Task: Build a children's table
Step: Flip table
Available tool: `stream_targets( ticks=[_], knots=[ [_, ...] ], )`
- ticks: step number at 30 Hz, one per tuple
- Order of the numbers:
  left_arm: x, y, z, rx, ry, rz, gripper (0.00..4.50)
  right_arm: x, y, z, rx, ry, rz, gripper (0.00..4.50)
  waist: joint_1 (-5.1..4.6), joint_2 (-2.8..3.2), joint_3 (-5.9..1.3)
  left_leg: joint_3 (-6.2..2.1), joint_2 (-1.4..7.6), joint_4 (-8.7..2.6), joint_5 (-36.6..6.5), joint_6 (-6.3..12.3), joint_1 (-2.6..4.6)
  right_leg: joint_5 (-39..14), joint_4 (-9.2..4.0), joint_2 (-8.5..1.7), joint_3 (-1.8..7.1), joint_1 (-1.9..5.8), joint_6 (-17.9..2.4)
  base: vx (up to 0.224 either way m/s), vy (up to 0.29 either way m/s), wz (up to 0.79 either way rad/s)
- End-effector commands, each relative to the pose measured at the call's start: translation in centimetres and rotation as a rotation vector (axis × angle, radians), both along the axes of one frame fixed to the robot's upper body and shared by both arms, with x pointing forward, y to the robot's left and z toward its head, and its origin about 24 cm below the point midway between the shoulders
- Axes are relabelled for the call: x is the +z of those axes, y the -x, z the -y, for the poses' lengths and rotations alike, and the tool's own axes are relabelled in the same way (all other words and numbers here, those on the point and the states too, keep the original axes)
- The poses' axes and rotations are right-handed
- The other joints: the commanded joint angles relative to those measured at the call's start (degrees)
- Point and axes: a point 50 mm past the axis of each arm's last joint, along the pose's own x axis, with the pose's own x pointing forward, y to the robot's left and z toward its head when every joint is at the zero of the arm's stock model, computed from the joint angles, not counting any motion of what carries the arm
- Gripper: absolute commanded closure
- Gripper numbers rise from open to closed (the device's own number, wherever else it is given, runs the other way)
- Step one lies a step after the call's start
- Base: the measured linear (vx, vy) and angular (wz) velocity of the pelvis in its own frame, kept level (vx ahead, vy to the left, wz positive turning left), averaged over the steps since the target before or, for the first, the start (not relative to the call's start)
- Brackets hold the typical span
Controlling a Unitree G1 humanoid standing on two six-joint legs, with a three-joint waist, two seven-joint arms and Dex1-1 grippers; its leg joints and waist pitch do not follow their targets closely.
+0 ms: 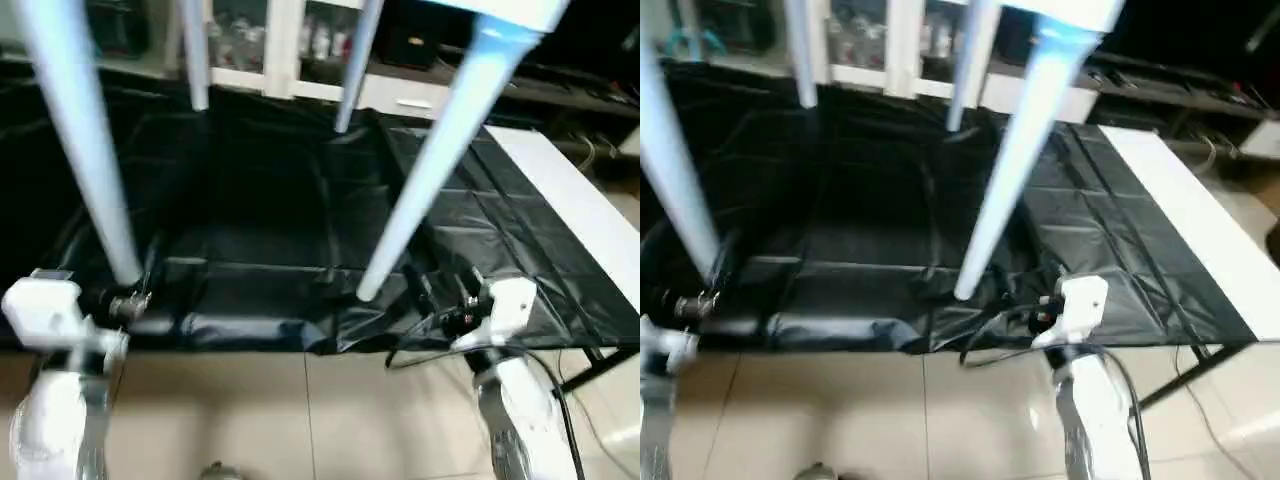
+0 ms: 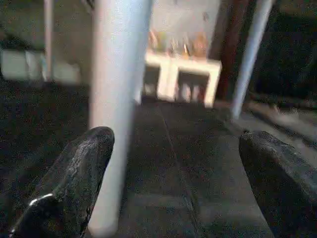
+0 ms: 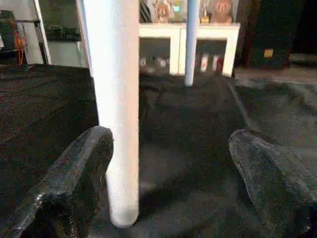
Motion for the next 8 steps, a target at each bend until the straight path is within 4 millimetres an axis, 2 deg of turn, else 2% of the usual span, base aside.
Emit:
stream_targets(
  ticks=[1, 2, 3, 4, 7, 8],
  knots=[
    [-0.08, -0.13, 1.22, -0.028, -0.022, -0.03, 0.01, 0.57, 0.28, -0.36, 0.026, 0.005, -0.005, 0.4, -0.22, 1.59, -2.33, -0.12, 1.63, -5.54, -16.21, -1.78, 0.81, -1.7, -4.77, -3.43, 2.34, 0.81, -4.8, 0.0, 0.0, 0.0],
    [-0.14, -0.11, 1.25, -0.023, -0.023, -0.035, 0.01, 0.55, 0.34, -0.45, 0.03, 0.007, -0.011, 0.4, -0.22, 1.78, -2.19, -0.17, 1.62, -5.64, -16.73, -1.87, 0.81, -2.3, -4.79, -3.39, 2.32, 0.81, -4.69, 0.0, 0.0, 0.0],
    [-0.24, -0.19, 1.36, -0.01, -0.042, -0.047, 0.01, 0.36, 0.42, -0.62, 0.029, 0.034, -0.04, 0.4, -0.38, 1.29, -2.08, -0.23, 1.64, -5.79, -16.98, -2.0, 0.68, -3.61, -4.98, -3.41, 2.27, 0.98, -4.35, 0.0, 0.0, 0.0],
    [-0.27, -0.43, 1.4, 0.009, -0.06, -0.062, 0.01, 0.19, 0.47, -0.71, 0.042, 0.053, -0.057, 0.4, -0.39, 1.5, -2.08, -0.28, 1.61, -5.77, -17.29, -2.2, 0.85, -4.79, -4.94, -3.49, 2.3, 0.86, -4.02, 0.0, 0.0, 0.0],
    [-0.07, -0.59, 1.52, 0.026, -0.091, -0.06, 0.01, 0.16, 0.49, -0.59, 0.045, 0.07, -0.06, 0.4, -0.62, 1.62, -1.99, -0.29, 1.6, -5.84, -17.94, -2.38, 0.84, -6.26, -5.2, -3.63, 2.38, 0.76, -3.74, 0.0, 0.0, 0.0],
    [-0.03, -0.53, 1.69, 0.022, -0.111, -0.064, 0.01, 0.23, 0.44, -0.48, 0.04, 0.082, -0.053, 0.4, -0.59, 1.39, -2.09, -0.31, 1.66, -5.84, -18.89, -2.58, 0.98, -7.41, -5.32, -3.69, 2.34, 0.72, -3.65, 0.0, 0.0, 0.0]
  ],
)
